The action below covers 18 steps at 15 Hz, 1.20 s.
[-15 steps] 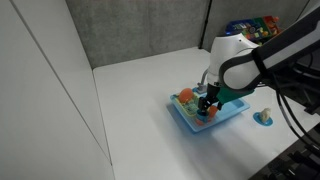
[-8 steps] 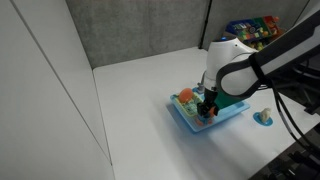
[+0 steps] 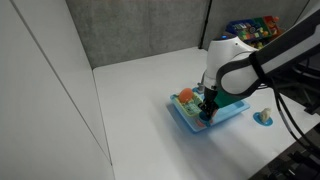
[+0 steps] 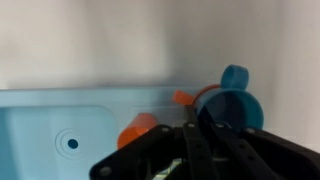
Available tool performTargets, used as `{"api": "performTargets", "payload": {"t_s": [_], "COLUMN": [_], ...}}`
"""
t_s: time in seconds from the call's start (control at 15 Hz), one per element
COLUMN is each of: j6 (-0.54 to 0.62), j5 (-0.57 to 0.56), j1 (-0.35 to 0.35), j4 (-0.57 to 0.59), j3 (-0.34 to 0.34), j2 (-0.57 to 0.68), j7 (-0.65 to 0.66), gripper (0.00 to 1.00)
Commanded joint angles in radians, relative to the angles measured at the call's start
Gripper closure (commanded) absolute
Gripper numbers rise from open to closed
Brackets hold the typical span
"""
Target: Remove the blue cup from the orange cup and put it in the sink
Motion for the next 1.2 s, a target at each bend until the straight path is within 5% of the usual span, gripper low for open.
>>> {"api": "performTargets", "payload": {"t_s": [0.0, 1.13], "j6": [-0.016, -0.018], "j5": [-0.009, -0.018], "j1": [-0.003, -0.005], "j4": [-0.001, 0.054], "j3": [-0.007, -0.034], "j2": [-0.032, -0.049], "j7": [0.008, 0.018], "gripper": [0.95, 0.96]}}
